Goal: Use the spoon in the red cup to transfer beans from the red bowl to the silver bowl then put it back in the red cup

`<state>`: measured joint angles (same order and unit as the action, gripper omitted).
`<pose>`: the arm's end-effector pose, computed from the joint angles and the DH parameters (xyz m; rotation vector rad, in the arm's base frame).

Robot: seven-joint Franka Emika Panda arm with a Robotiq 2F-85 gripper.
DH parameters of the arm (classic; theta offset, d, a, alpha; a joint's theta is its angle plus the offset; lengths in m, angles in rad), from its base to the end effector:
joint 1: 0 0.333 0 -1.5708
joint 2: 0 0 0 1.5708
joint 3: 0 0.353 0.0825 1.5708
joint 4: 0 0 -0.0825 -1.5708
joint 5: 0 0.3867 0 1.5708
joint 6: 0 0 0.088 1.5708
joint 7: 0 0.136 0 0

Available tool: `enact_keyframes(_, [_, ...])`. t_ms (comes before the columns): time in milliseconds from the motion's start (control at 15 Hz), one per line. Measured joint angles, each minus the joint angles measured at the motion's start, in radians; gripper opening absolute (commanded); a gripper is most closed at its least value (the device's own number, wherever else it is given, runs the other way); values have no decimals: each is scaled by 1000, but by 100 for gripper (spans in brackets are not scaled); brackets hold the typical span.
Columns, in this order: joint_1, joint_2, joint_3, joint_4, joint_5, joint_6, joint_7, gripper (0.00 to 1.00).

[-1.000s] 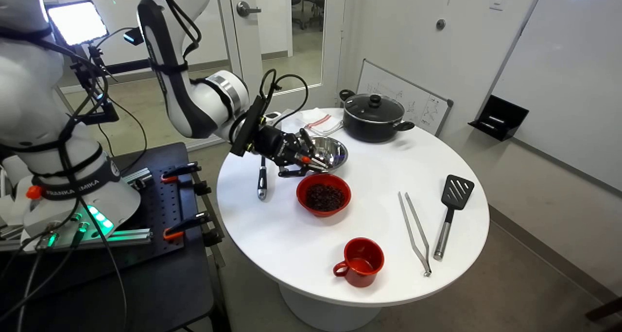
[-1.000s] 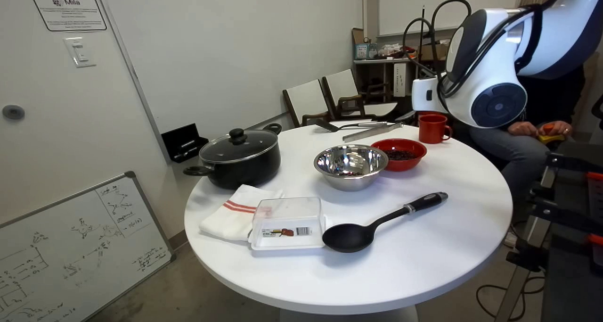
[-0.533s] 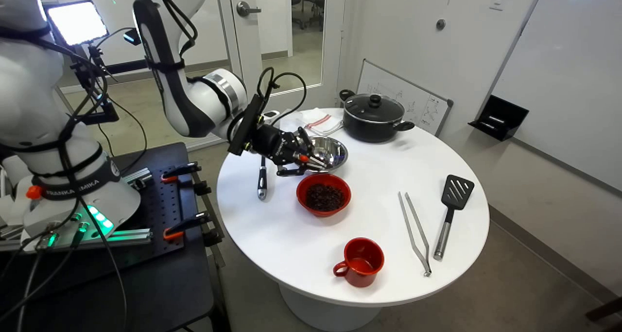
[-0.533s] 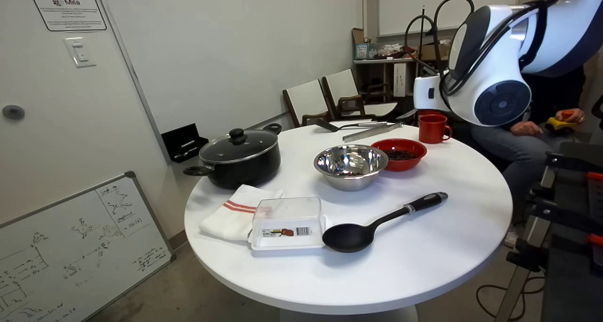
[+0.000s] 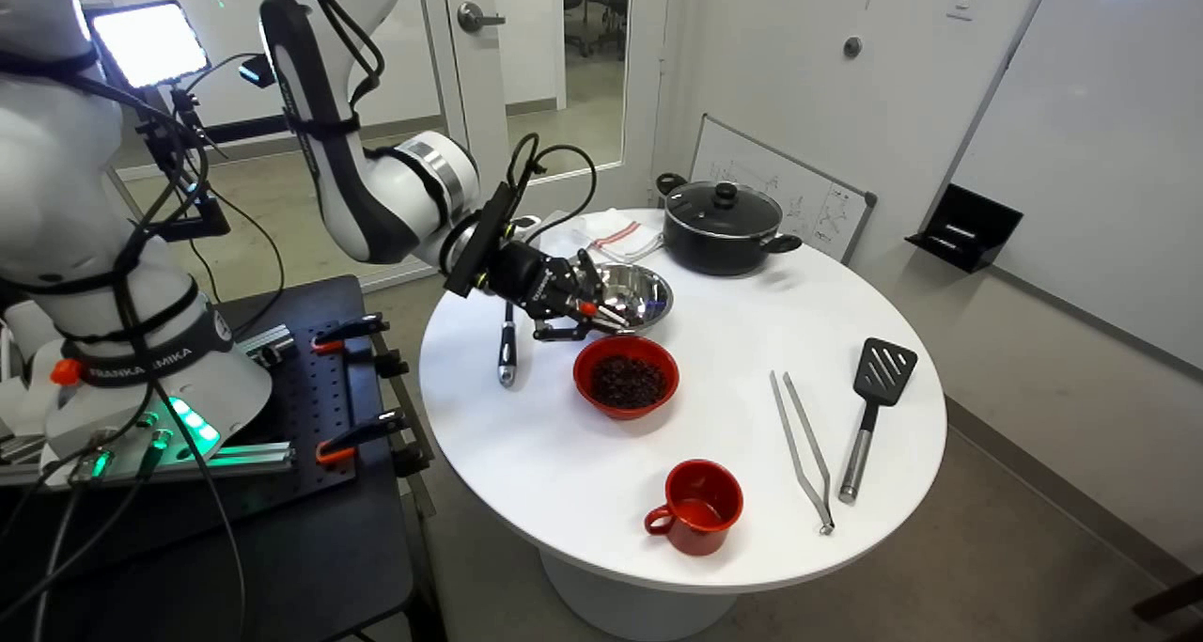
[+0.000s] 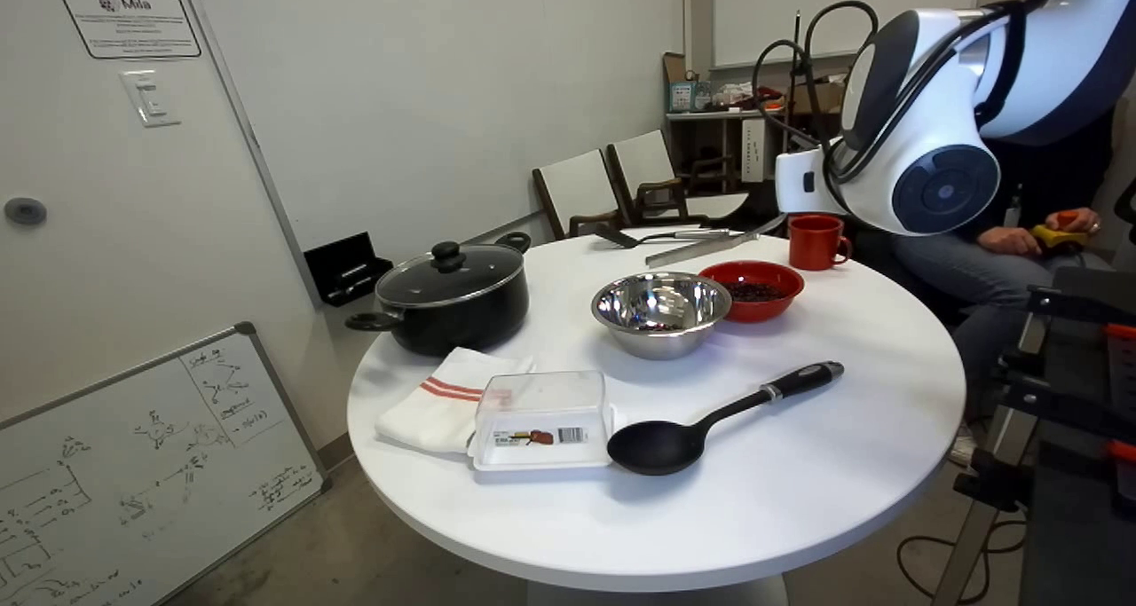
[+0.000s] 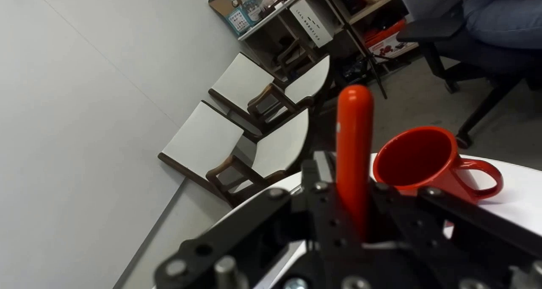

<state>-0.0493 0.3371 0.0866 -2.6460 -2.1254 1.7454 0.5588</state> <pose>0.4193 -0.0826 0.1686 1.2537 1.1297 -0.1906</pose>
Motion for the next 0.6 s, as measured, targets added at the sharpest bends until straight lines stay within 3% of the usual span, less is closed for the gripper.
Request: enact_keyframes(600, [7, 50, 1, 76, 87, 72, -224, 2])
